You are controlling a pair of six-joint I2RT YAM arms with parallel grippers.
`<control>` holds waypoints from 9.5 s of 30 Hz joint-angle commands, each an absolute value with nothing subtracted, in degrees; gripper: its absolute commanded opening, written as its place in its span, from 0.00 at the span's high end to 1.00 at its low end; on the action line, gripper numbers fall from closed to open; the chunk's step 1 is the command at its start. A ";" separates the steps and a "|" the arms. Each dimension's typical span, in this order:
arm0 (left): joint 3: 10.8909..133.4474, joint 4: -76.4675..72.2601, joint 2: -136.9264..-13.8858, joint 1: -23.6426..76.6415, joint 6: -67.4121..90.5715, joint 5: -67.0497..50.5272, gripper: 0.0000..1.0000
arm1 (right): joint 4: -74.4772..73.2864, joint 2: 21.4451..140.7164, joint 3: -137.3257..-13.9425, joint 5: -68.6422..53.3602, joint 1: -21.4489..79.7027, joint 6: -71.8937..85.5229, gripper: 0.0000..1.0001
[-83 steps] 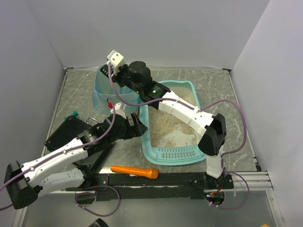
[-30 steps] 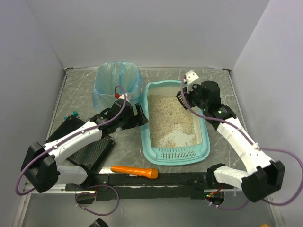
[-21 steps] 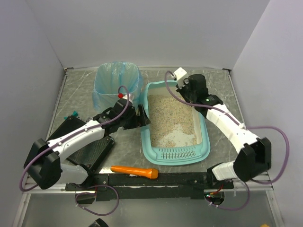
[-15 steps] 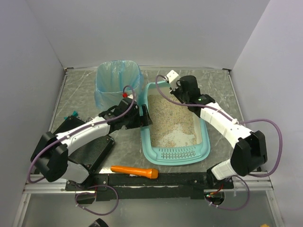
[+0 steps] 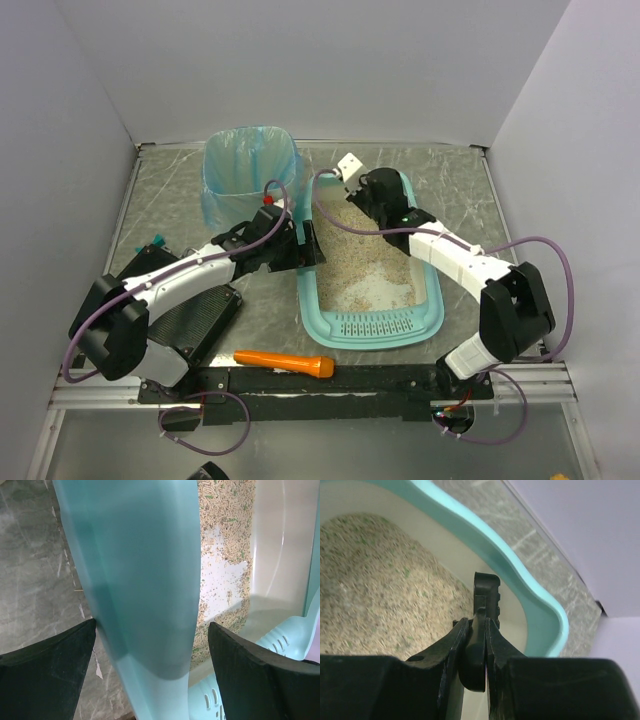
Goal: Clean the litter box
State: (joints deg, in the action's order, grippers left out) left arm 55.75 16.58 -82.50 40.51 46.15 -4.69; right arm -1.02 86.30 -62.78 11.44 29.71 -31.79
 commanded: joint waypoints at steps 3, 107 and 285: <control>55.99 12.39 -81.39 40.52 47.20 -5.10 0.03 | 9.84 89.12 -63.63 11.96 31.03 -33.40 1.00; 54.67 3.87 -81.83 40.61 36.38 -9.67 0.26 | -20.73 77.70 -68.99 1.43 26.72 4.04 1.00; 49.04 -0.79 -78.84 40.61 39.02 -10.90 0.25 | 37.44 75.86 -37.27 -19.71 32.87 -35.78 1.00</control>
